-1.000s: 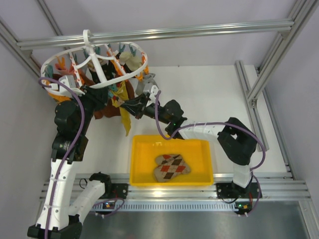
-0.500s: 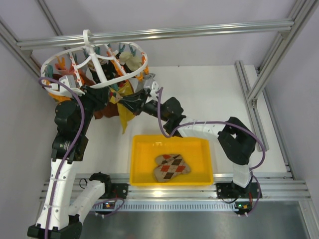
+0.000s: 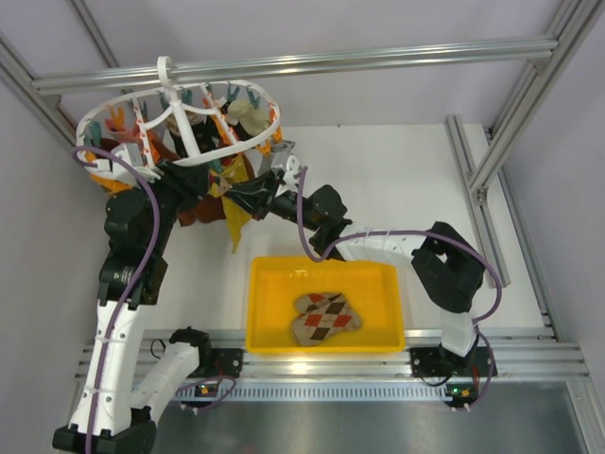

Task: Clip the socks to the hanger
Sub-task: Clamp the sock onto the hanger.

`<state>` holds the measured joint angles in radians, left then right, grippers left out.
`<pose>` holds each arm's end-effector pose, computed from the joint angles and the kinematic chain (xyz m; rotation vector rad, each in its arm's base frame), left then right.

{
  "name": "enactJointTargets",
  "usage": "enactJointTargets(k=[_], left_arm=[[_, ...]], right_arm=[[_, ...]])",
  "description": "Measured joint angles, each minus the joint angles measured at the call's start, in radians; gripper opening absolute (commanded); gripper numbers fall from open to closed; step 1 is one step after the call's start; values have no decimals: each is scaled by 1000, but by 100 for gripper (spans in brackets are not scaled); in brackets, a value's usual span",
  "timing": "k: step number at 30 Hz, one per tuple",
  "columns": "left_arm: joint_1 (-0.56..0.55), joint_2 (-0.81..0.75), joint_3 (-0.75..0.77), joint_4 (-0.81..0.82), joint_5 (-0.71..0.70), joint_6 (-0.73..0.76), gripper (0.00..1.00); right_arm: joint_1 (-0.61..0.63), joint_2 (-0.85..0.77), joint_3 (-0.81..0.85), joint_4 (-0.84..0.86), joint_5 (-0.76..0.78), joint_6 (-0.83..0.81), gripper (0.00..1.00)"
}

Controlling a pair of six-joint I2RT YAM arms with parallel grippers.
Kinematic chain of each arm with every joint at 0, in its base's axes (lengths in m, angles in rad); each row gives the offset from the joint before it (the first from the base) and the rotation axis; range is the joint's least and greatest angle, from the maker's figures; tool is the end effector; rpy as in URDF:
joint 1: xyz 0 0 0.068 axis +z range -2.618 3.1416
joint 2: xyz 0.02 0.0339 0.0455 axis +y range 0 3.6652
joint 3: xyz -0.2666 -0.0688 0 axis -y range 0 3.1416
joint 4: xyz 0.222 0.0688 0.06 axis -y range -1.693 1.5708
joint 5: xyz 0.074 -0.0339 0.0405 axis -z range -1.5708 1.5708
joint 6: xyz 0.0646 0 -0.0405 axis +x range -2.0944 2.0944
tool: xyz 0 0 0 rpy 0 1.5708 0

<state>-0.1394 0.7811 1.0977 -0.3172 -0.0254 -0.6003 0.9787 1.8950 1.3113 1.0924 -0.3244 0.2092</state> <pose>0.1602 -0.0208 0.4273 -0.3850 1.5520 -0.5587 0.2292 0.3777 0.3598 -0.7167 0.9302 1.2312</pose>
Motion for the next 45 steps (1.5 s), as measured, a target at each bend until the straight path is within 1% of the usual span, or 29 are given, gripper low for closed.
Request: enactJointTargets(k=[3, 7, 8, 12, 19, 25, 29, 32, 36, 41, 42, 43, 45], left_arm=[[1, 0, 0, -2, 1, -2, 61], [1, -10, 0, -1, 9, 1, 67], [1, -14, 0, -1, 11, 2, 70], [2, -49, -4, 3, 41, 18, 74], [2, -147, -24, -17, 97, 47, 75], [9, -194, -14, -62, 132, 77, 72], [28, -194, 19, -101, 132, 106, 65], [42, -193, 34, -124, 117, 113, 62], [47, -175, 36, -140, 98, 113, 61], [47, -109, 36, -139, 96, 100, 59], [47, -95, 36, -139, 96, 96, 58], [47, -84, 36, -139, 95, 92, 56], [47, -67, 36, -140, 90, 81, 53]], right_arm=[[-1, 0, 0, 0, -1, -4, 0], [-5, 0, 0, 0, -1, -7, 0], [-6, 0, 0, 0, -1, -8, 0], [-21, 0, -1, -4, 0, -8, 0], [-91, -12, -22, -47, 2, -10, 0], [-150, -51, -48, -89, -2, -35, 0], [-178, -69, -50, -127, -3, -58, 0], [-192, -76, -50, -146, -7, -68, 0], [-201, -82, -55, -161, -21, -78, 0], [-202, -93, -61, -166, -63, -79, 0], [-202, -98, -66, -166, -72, -80, 1], [-202, -105, -73, -166, -85, -80, 9], [-202, -116, -87, -166, -106, -79, 17]])
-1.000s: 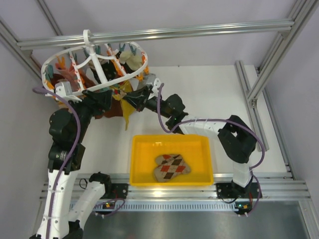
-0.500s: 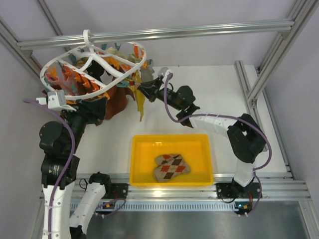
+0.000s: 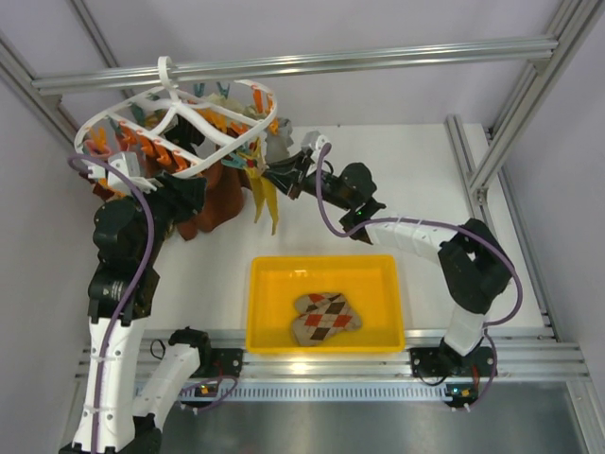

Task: Clip the socks to the hanger
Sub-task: Clamp the sock onto the hanger, then open the clamp at the hanger.

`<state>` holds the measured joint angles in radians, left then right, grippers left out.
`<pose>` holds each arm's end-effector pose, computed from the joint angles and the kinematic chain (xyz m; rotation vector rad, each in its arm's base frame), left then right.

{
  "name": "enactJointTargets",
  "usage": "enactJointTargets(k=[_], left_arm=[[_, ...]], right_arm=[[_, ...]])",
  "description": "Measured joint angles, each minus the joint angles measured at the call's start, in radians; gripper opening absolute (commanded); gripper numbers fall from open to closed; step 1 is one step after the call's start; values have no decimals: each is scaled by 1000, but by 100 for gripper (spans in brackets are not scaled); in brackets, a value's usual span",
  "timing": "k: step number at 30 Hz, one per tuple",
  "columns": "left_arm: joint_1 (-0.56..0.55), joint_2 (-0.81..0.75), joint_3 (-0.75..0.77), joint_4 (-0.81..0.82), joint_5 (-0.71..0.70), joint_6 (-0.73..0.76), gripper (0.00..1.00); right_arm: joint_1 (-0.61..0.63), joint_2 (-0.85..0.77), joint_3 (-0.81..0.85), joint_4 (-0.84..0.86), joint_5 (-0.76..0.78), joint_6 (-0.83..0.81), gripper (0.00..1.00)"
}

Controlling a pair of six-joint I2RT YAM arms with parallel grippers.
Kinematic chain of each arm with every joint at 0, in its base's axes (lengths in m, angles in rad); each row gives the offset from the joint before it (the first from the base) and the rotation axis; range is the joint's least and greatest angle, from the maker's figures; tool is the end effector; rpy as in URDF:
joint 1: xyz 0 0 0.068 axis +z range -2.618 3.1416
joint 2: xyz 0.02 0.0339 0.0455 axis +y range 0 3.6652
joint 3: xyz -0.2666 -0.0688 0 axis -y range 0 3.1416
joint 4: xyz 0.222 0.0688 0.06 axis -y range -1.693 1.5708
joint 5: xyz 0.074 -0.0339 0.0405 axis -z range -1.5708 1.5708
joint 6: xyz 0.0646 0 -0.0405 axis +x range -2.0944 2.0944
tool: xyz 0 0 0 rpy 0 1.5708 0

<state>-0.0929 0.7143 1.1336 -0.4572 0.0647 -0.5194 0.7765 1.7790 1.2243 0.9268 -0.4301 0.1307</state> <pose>0.1343 -0.0167 0.4281 -0.2959 1.6069 -0.5243 0.2801 0.3129 0.3567 -0.7700 1.0509 1.0396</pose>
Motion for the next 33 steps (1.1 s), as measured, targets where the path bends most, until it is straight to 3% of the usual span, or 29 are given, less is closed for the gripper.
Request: enactJointTargets(k=[4, 10, 21, 28, 33], left_arm=[[0, 9, 0, 1, -10, -18, 46], [0, 8, 0, 13, -5, -34, 32], [1, 8, 0, 18, -3, -24, 20], [1, -13, 0, 16, 8, 69, 20], [2, -35, -1, 16, 49, 162, 20]], right_arm=[[0, -29, -35, -15, -46, -1, 34], [-1, -108, -66, -89, -114, -7, 37], [42, -141, 57, -188, -213, 85, 36], [105, -2, 298, -190, -303, 145, 41], [117, 94, 368, -198, -356, 155, 42]])
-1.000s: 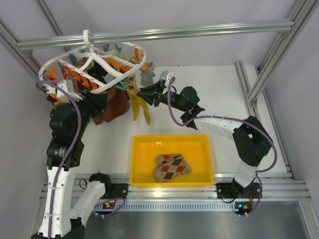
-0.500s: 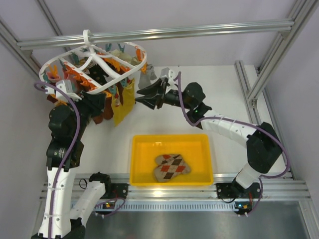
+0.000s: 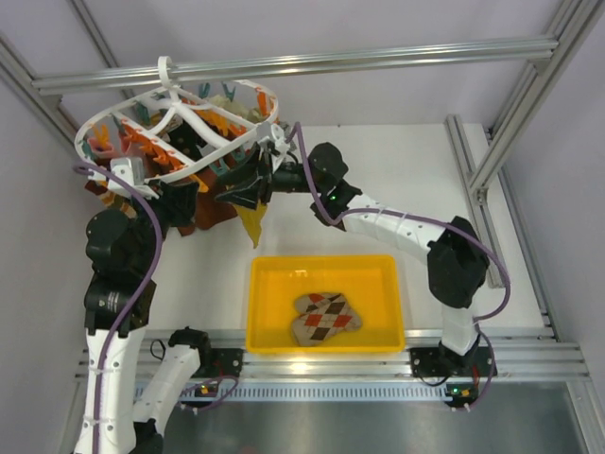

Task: Clip the socks to the hanger
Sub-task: Open the clamp at the hanger.

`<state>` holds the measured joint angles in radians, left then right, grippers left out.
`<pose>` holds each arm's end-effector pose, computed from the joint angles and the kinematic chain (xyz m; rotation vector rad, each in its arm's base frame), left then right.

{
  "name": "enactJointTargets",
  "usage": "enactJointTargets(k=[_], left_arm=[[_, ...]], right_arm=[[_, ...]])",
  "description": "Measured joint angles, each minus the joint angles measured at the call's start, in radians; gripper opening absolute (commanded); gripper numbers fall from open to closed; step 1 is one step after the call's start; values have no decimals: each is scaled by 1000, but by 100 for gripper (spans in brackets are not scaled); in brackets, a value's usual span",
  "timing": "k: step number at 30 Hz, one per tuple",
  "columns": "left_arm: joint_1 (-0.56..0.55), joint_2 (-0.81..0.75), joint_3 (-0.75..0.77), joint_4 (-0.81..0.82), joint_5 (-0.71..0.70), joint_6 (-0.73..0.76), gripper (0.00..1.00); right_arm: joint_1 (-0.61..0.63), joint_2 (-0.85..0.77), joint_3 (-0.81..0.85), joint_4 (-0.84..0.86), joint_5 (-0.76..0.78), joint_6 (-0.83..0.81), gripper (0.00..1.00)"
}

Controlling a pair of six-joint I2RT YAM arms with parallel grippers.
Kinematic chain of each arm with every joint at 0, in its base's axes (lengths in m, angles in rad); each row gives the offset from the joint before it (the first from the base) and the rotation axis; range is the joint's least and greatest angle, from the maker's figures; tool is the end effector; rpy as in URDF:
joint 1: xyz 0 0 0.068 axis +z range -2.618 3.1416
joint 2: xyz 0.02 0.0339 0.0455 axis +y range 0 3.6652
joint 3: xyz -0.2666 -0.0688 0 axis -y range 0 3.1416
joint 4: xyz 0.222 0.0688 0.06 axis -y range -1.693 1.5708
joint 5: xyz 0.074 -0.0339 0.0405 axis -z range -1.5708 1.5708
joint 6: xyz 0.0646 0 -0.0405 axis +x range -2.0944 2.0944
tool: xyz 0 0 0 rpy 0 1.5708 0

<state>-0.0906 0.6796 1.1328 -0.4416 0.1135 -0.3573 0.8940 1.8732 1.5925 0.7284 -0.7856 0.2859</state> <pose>0.1230 -0.0185 0.4338 -0.1196 1.5716 -0.4407 0.2382 0.3695 0.4160 -1.0866 0.8865 1.4389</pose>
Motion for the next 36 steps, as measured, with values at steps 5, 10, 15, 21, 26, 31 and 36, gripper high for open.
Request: enactJointTargets(k=[5, 10, 15, 21, 26, 31, 36], left_arm=[[4, -7, -4, 0, 32, 53, 20], [5, -5, -4, 0, 50, 79, 20], [5, 0, -4, 1, 56, 90, 19], [5, 0, -4, 2, 66, 95, 20], [6, -1, -5, 1, 68, 95, 32], [3, -7, -5, -2, 23, 43, 51], [3, -7, 14, -30, -73, -61, 56]], right_arm=[[14, 59, 36, -31, -27, -10, 44], [25, 96, 95, -46, -37, -21, 48], [34, 124, 148, -47, -32, -23, 49], [40, 164, 197, -58, -31, -21, 43], [42, 178, 204, -74, -24, -23, 9], [45, 179, 204, -82, -3, -24, 0], [65, 171, 176, -74, 71, -87, 0]])
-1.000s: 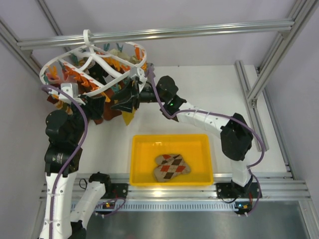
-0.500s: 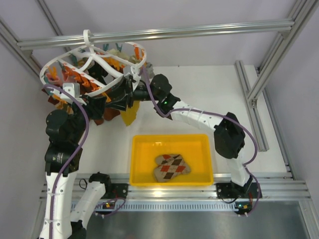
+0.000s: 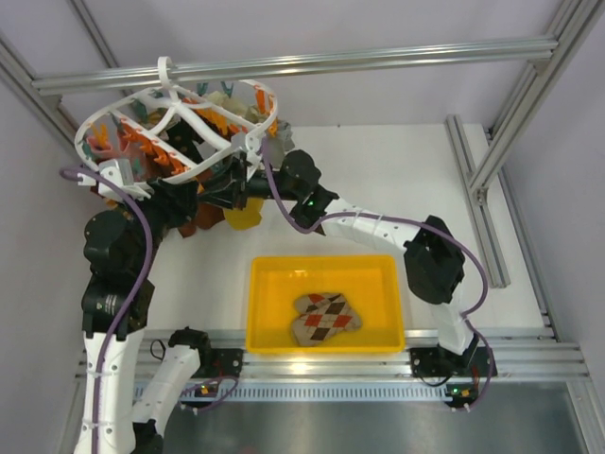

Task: Clip the socks to the hanger
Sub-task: Open the clamp at the hanger.

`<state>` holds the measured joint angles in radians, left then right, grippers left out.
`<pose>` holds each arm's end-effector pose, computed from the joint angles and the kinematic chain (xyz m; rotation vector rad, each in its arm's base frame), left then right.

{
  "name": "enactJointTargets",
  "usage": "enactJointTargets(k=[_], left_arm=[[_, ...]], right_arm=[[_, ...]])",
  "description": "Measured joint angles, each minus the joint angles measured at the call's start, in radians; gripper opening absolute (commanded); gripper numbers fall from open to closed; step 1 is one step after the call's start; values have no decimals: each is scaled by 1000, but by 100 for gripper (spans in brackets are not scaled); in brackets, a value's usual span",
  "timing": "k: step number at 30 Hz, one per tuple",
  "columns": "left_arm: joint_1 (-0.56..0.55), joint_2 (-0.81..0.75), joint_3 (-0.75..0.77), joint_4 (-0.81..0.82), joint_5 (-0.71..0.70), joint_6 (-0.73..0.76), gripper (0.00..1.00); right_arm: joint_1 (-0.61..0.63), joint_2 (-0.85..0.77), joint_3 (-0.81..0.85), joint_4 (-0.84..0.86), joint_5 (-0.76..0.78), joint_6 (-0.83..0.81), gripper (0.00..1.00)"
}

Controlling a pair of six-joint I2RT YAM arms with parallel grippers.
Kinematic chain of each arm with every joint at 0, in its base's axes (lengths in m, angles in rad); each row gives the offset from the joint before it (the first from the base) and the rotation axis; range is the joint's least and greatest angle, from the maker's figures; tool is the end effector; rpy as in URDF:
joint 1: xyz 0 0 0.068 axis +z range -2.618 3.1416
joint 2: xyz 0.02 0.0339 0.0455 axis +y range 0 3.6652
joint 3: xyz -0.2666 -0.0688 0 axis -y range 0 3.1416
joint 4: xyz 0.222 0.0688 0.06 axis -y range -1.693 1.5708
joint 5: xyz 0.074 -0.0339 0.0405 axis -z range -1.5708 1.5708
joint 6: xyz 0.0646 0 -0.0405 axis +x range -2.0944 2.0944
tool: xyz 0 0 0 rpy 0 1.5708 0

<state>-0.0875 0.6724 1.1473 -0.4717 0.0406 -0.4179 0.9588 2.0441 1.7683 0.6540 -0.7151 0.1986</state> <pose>0.1193 -0.0131 0.4349 -0.2286 1.5671 -0.4283 0.2443 0.4218 0.3934 -1.1025 0.9053 1.3980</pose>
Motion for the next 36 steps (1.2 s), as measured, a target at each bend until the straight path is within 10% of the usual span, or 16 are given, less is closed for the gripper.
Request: enactJointTargets(k=[12, 18, 22, 36], left_arm=[[0, 24, 7, -37, -58, -79, 47], [-5, 35, 7, -34, -52, -79, 21], [-3, 33, 4, -28, -59, -64, 6], [-2, 17, -32, 32, -31, 36, 0]], right_arm=[[84, -69, -126, 14, 288, -289, 0], [93, -83, -145, 12, 325, -343, 0], [92, -89, -146, 7, 329, -354, 22], [-12, -34, -1, -63, -29, -65, 43]])
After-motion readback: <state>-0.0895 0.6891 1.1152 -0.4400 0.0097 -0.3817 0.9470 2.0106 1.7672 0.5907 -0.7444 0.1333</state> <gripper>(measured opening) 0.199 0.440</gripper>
